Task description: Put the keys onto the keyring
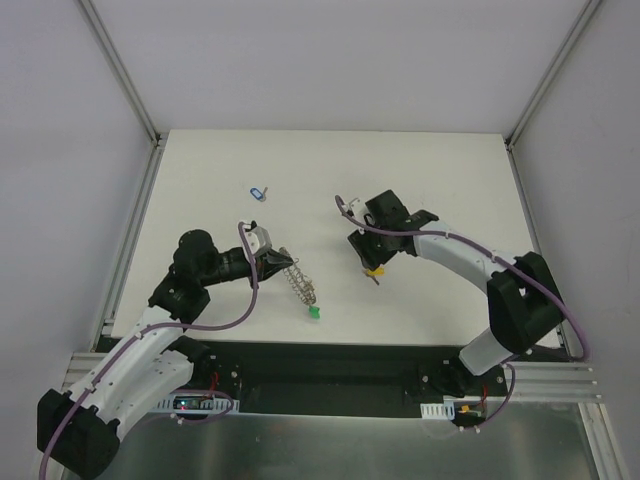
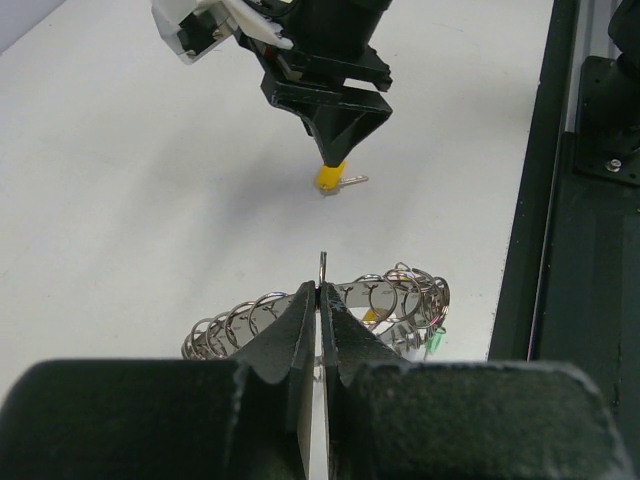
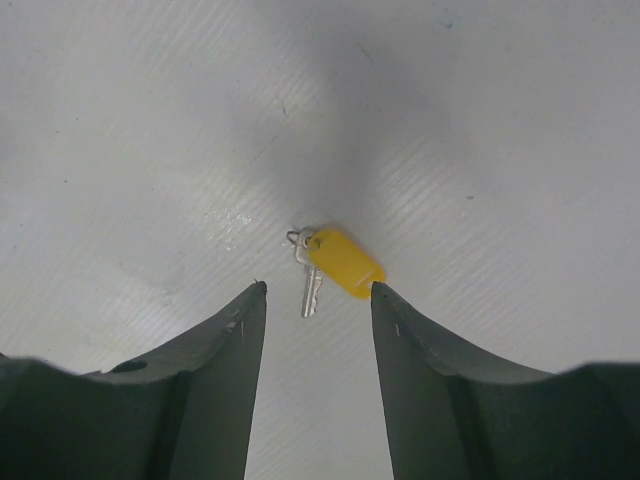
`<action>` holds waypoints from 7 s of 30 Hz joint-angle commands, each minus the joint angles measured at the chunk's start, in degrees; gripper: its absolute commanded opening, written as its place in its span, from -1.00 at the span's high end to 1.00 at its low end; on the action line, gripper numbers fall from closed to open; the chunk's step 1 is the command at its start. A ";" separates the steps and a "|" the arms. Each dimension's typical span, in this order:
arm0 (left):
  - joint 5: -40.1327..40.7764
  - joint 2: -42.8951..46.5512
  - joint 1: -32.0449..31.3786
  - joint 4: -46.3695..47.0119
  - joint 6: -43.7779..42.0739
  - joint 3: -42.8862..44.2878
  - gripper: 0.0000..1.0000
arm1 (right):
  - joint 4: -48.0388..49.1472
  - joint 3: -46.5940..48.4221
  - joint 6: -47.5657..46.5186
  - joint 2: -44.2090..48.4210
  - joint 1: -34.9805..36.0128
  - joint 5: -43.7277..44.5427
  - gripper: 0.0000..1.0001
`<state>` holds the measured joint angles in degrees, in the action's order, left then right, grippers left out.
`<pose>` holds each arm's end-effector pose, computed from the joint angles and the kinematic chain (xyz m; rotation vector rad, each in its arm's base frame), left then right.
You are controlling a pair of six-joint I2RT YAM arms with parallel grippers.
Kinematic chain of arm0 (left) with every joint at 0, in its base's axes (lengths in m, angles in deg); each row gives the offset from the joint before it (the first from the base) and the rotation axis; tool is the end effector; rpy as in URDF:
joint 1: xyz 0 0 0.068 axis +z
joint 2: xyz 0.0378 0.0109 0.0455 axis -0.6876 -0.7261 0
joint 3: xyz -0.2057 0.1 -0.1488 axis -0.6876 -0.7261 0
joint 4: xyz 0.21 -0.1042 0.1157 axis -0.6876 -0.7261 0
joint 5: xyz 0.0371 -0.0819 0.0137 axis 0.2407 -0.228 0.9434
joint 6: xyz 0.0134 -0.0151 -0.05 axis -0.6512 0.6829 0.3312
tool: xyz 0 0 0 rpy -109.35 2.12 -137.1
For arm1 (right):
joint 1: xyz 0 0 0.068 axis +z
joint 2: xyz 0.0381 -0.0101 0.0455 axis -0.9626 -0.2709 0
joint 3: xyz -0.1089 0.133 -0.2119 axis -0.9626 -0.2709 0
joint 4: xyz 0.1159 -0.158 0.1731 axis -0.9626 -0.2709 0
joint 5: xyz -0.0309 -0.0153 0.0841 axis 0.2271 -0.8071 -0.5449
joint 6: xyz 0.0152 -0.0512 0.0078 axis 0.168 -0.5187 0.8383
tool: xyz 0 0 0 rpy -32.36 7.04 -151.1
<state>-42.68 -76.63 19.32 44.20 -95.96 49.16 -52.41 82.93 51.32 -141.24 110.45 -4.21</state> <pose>0.1500 -0.0952 0.2860 1.0374 1.3069 -0.8357 0.2552 0.1908 0.2239 -1.2907 2.1584 0.2070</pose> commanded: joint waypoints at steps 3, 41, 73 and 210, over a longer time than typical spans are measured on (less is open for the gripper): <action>3.77 2.25 -1.19 -0.21 -4.10 2.18 1.00 | -6.91 6.08 0.07 -5.55 -1.36 -1.51 0.02; 9.13 4.44 -4.18 -2.32 -6.30 2.53 1.00 | -16.31 17.16 11.16 -20.67 9.80 23.62 -0.11; 9.39 5.24 -5.24 -2.41 -6.21 2.45 1.00 | -13.41 5.46 15.73 -13.28 7.87 20.90 -0.13; 18.54 6.55 -13.06 -2.94 -5.07 2.18 1.00 | 18.41 -20.64 32.88 12.80 12.27 31.02 0.97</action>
<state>-22.33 -70.92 7.00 38.06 -101.16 49.22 -32.65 61.84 93.17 -135.32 122.34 29.58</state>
